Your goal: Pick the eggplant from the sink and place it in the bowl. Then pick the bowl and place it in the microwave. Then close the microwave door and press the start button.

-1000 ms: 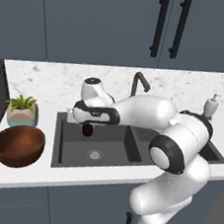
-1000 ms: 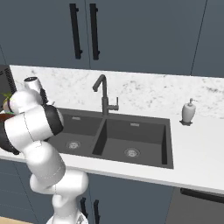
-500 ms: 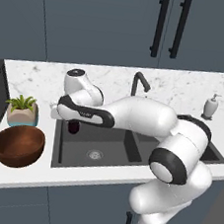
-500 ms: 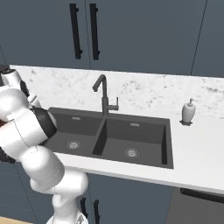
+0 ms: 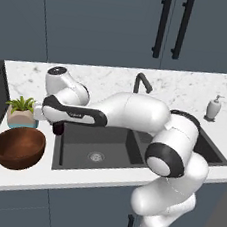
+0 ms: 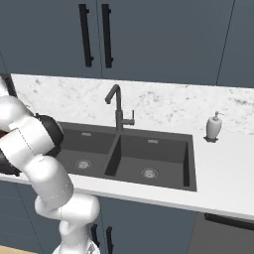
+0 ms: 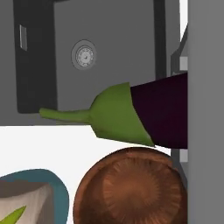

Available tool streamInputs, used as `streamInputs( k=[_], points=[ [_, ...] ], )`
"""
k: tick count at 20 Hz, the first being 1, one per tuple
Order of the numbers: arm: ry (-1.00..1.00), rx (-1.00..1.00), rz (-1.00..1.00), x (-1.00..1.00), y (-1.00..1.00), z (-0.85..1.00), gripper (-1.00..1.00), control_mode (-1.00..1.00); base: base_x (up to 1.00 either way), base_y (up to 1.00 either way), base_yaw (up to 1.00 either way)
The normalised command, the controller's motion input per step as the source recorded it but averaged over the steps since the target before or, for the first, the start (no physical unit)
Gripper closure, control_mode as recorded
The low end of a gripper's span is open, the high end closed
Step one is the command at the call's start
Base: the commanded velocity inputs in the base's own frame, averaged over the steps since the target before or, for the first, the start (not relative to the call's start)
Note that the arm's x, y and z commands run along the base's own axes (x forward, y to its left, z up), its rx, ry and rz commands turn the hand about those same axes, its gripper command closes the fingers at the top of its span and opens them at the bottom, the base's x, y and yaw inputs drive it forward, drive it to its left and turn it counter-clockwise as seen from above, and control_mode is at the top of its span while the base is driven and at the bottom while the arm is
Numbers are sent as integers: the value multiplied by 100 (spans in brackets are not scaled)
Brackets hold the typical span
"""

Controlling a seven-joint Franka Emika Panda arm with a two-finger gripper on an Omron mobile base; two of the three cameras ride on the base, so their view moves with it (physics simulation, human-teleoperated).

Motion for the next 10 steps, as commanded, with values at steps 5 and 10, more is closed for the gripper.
streamInputs(
  k=[5, 10],
  points=[
    [4, 0, 3, 4, 53, 6, 100, -100, 0, 0, 0],
    [1, -4, 3, 1, 53, -41, 100, -100, 0, 0, 0]
  ],
)
